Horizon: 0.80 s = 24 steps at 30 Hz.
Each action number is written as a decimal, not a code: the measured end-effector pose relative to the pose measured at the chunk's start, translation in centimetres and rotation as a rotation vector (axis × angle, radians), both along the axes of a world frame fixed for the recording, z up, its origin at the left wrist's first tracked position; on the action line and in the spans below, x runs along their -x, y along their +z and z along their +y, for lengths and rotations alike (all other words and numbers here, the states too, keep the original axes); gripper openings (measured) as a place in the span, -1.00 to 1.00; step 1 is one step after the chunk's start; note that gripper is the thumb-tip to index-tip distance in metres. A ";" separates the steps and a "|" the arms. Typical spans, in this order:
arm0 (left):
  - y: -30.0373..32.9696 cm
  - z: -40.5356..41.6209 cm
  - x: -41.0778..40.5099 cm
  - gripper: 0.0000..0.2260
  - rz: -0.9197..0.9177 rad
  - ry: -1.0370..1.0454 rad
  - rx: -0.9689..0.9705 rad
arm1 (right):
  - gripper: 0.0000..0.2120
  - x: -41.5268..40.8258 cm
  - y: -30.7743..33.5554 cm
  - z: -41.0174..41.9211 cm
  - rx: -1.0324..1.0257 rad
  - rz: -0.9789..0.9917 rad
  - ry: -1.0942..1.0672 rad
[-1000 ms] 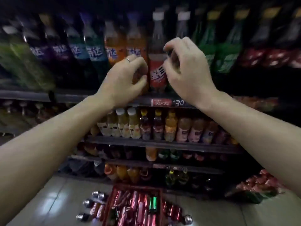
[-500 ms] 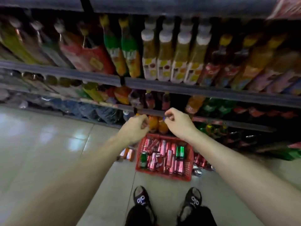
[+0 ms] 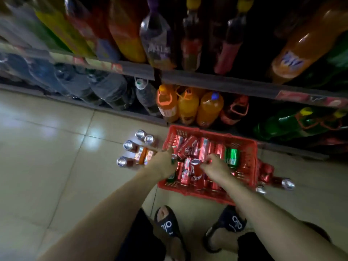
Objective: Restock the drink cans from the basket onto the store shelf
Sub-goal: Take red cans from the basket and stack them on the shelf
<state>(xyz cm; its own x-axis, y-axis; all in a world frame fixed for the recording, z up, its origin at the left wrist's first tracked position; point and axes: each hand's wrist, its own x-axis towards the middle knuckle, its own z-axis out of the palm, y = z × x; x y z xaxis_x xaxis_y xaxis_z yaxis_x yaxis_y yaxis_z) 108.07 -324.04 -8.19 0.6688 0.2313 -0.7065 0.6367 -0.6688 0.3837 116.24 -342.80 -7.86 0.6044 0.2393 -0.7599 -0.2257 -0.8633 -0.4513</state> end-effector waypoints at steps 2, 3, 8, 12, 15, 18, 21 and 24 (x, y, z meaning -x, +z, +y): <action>-4.9 -0.2 -0.6 -0.46 0.039 0.008 0.003 | -0.75 0.0 -5.4 0.1 -0.006 0.036 0.000; -7.2 -0.3 -0.9 -0.43 0.050 0.007 0.006 | -0.73 0.0 -7.9 0.2 -0.007 0.050 -0.002; -17.3 -1.2 -2.1 -0.32 0.160 -0.102 -0.052 | -0.37 1.3 -19.3 0.9 0.055 -0.037 0.002; -21.9 -1.7 -1.9 -0.24 0.193 -0.353 -0.280 | -0.23 3.2 -24.5 0.7 0.028 -0.075 -0.083; -22.8 -1.9 -2.2 -0.21 0.167 -0.457 -0.420 | -0.29 4.5 -26.4 0.5 -0.041 -0.096 -0.201; -23.4 -1.9 -2.3 -0.21 0.184 -0.487 -0.468 | -0.31 5.0 -27.4 0.3 -0.063 -0.099 -0.275; -23.8 -1.9 -2.3 -0.24 0.209 -0.510 -0.489 | -0.20 5.1 -28.0 -0.2 -0.060 -0.067 -0.319; -23.9 -1.9 -2.2 -0.21 0.218 -0.533 -0.525 | -0.21 5.6 -28.4 -1.0 -0.070 -0.029 -0.286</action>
